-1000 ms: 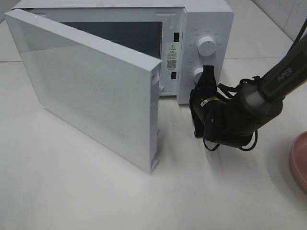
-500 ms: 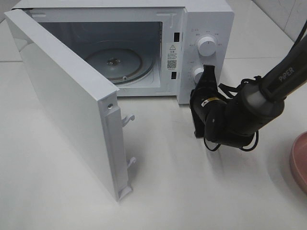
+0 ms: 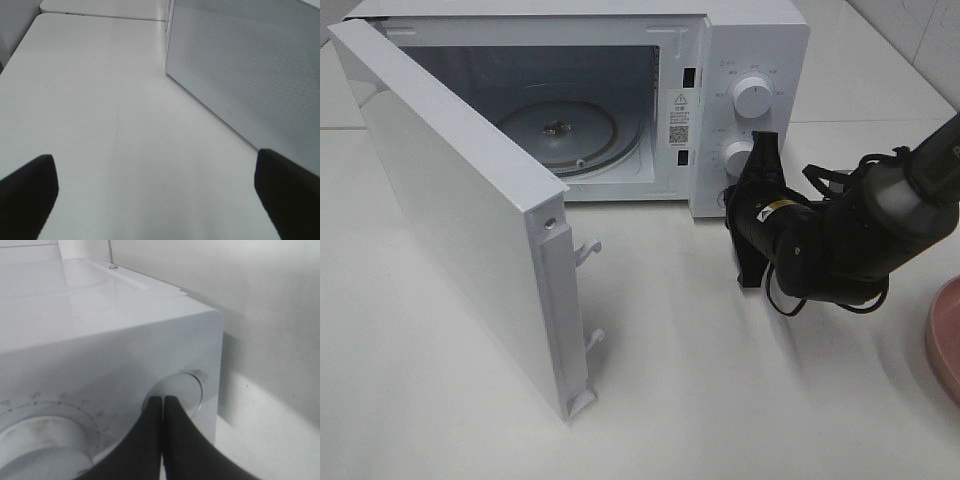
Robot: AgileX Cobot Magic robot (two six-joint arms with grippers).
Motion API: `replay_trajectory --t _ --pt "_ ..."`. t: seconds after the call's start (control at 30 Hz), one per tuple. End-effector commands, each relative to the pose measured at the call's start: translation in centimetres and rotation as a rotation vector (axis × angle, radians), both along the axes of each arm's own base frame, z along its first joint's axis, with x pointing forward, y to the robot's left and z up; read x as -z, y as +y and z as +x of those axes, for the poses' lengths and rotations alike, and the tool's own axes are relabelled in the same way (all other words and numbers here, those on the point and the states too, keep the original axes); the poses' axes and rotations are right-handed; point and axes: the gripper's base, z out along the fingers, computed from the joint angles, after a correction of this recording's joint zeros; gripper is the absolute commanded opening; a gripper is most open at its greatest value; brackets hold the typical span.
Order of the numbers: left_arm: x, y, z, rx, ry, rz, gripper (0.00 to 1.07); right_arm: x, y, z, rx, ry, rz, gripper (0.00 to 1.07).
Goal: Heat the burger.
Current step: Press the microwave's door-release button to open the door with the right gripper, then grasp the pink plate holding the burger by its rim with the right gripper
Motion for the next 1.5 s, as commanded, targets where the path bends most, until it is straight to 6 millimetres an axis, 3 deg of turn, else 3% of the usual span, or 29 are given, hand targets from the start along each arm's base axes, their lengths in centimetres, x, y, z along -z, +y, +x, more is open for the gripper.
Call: replay_trajectory --t 0.03,0.4,0.67,1.0,1.5 --pt "0.0 -0.1 -0.3 -0.002 -0.017 -0.008 1.0 -1.2 -0.3 -0.9 -0.044 0.005 -0.024 0.0" --pt "0.0 -0.1 -0.3 -0.002 -0.017 -0.008 1.0 -1.4 -1.5 -3.9 -0.113 0.12 -0.121 0.0" --pt "0.0 -0.1 -0.3 -0.002 -0.017 -0.008 1.0 -3.8 -2.2 -6.3 -0.224 0.162 -0.221 0.0" --pt "0.0 -0.1 -0.3 -0.002 -0.017 -0.008 1.0 -6.4 -1.9 -8.6 -0.558 0.257 -0.469 0.0" --pt "0.0 -0.1 -0.3 -0.002 -0.017 -0.008 1.0 -6.5 -1.5 -11.1 -1.067 0.345 -0.779 0.01"
